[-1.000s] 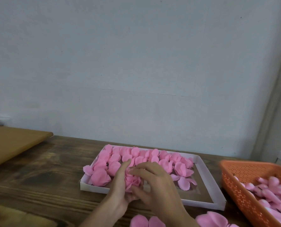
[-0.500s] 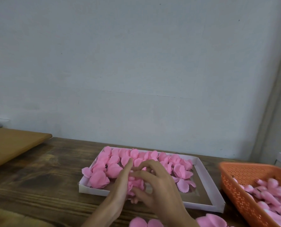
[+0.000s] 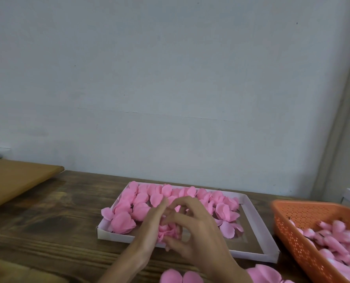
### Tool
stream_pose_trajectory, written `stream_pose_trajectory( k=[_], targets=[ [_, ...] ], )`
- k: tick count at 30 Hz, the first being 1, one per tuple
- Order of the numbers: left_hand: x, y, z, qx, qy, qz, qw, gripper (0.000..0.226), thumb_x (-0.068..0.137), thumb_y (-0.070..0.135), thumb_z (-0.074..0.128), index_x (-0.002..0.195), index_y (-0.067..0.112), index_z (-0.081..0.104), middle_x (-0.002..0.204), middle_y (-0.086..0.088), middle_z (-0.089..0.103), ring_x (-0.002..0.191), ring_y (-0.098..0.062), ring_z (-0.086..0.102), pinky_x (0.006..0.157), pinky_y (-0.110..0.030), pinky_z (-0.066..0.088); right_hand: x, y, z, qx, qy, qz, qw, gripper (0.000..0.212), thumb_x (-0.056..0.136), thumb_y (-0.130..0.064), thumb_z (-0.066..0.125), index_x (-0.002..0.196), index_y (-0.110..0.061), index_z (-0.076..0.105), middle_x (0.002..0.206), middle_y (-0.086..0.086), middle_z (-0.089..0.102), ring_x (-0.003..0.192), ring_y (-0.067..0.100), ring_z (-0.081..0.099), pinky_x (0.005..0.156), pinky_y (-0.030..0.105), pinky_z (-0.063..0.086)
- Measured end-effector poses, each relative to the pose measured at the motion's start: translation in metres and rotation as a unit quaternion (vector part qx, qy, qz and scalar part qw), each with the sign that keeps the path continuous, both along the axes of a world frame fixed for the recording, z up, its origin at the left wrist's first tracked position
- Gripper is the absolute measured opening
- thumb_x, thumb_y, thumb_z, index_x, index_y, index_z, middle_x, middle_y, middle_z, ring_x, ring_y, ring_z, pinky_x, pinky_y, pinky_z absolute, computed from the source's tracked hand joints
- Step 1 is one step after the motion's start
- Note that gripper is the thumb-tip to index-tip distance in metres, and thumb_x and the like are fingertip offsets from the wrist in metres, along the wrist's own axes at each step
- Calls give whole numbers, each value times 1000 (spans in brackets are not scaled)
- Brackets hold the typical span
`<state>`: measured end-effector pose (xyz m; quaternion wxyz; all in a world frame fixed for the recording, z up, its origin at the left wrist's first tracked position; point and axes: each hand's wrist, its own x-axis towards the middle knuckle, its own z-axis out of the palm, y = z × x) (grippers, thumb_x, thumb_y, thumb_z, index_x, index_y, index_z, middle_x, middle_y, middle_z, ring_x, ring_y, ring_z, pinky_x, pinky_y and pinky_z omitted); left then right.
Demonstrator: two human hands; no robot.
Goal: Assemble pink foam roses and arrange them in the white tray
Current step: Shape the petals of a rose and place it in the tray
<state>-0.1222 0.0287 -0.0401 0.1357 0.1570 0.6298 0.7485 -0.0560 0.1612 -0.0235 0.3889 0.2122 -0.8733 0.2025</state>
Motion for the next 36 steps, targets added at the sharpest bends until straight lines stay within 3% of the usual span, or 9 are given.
stream_pose_trajectory(
  k=[4, 6, 8, 11, 17, 23, 29, 33, 36],
  targets=[
    [0, 1, -1, 55, -51, 28, 997, 72, 79, 80, 62, 87, 11, 81, 96, -17, 79, 94, -29, 78, 81, -39, 59, 1, -3, 1, -79, -31, 42, 995, 51, 69, -44, 88, 115, -41, 68, 120, -16, 55, 110, 9, 58, 86, 27, 52],
    [-1, 0, -1, 104, -88, 45, 990, 73, 76, 77, 64, 76, 5, 75, 93, -24, 70, 92, -36, 73, 88, -44, 55, 0, -7, -1, -151, -45, 52, 986, 59, 65, -45, 92, 116, -41, 62, 114, -14, 57, 106, 13, 60, 82, 27, 54],
    [-3, -2, 2, 150, -125, 56, 979, 70, 72, 77, 66, 70, 7, 72, 82, -23, 67, 78, -34, 68, 77, -40, 54, -2, -13, -5, -210, -53, 49, 975, 53, 62, -40, 94, 102, -38, 59, 101, -11, 61, 89, 16, 63, 73, 30, 54],
    [-6, -4, 3, 196, -175, 47, 964, 70, 74, 81, 62, 63, 12, 59, 60, -12, 50, 54, -25, 52, 54, -31, 43, -5, -22, -13, -187, -66, 18, 980, 36, 63, -39, 92, 85, -31, 65, 88, -14, 61, 78, 12, 64, 70, 24, 51],
    [-8, -2, 2, 229, -194, 54, 952, 76, 72, 88, 56, 62, 13, 67, 62, -8, 56, 56, -25, 54, 59, -31, 46, -7, -30, -21, -186, -20, -59, 980, 22, 65, -29, 89, 81, -32, 75, 90, -19, 56, 89, 4, 60, 78, 9, 42],
    [-3, -2, 6, 228, -157, -7, 961, 82, 50, 88, 80, 79, 12, 69, 93, -23, 57, 91, -38, 55, 86, -47, 43, -4, -34, -18, -242, -10, -63, 968, 20, 68, -33, 88, 85, -34, 77, 100, -14, 57, 91, 3, 58, 76, 6, 41],
    [-3, -3, 7, 266, -173, -21, 948, 67, 71, 77, 67, 86, 12, 73, 91, -22, 68, 80, -33, 68, 75, -41, 53, -2, -33, -20, -190, -6, -64, 980, 31, 62, -33, 92, 90, -30, 77, 105, -12, 57, 87, -4, 56, 76, 7, 44],
    [0, -6, 13, 263, -141, -91, 950, 68, 69, 57, 88, 109, 4, 72, 105, -28, 65, 92, -37, 65, 87, -48, 48, -2, -30, -18, -236, 33, -80, 968, 25, 67, -31, 85, 90, -32, 76, 109, -15, 58, 88, -2, 61, 77, 10, 48],
    [-1, -13, 11, 250, -81, -178, 948, 84, 61, 19, 98, 134, 5, 59, 109, -28, 60, 97, -37, 57, 89, -47, 47, -3, -26, -10, -320, 33, -41, 946, 22, 68, -35, 81, 90, -32, 78, 108, -11, 60, 96, 3, 64, 76, 9, 49]
  ],
)
